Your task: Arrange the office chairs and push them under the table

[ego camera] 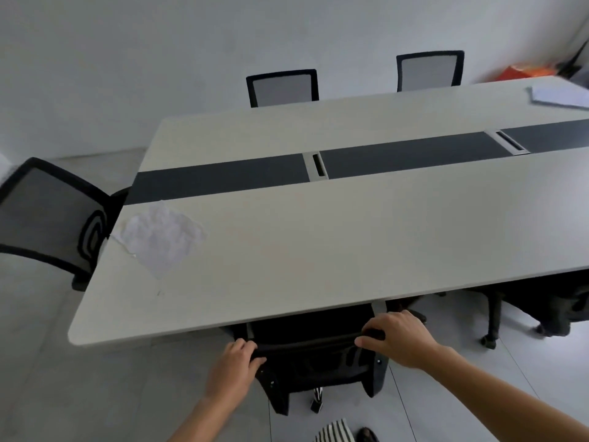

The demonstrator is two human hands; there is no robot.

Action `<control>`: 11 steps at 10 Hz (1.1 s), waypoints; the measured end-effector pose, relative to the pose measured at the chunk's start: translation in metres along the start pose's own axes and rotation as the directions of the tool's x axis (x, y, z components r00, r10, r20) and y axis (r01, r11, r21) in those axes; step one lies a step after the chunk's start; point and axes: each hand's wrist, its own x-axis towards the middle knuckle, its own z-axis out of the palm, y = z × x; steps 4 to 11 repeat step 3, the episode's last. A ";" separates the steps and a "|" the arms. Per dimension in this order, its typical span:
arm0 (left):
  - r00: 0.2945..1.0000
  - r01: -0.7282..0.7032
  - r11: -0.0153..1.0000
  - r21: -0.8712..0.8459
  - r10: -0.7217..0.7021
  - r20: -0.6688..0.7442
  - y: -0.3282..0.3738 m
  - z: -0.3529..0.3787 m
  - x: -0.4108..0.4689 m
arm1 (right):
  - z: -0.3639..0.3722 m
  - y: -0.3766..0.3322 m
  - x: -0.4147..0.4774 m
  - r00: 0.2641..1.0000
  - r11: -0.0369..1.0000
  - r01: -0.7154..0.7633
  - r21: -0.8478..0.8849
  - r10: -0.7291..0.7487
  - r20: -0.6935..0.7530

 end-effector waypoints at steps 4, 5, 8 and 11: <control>1.000 0.012 0.997 -0.074 -0.010 0.019 -0.010 -0.003 -0.009 | -0.002 -0.011 -0.004 0.998 0.997 -0.069 0.033 0.069 0.000; 1.000 0.012 0.997 -0.074 -0.010 0.019 -0.010 -0.003 -0.009 | -0.002 -0.011 -0.004 0.998 0.997 -0.069 0.033 0.069 0.000; 1.000 0.012 0.997 -0.074 -0.010 0.019 -0.010 -0.003 -0.009 | -0.002 -0.011 -0.004 0.998 0.997 -0.069 0.033 0.069 0.000; 1.000 0.012 0.997 -0.074 -0.010 0.019 -0.010 -0.003 -0.009 | -0.002 -0.011 -0.004 0.998 0.997 -0.069 0.033 0.069 0.000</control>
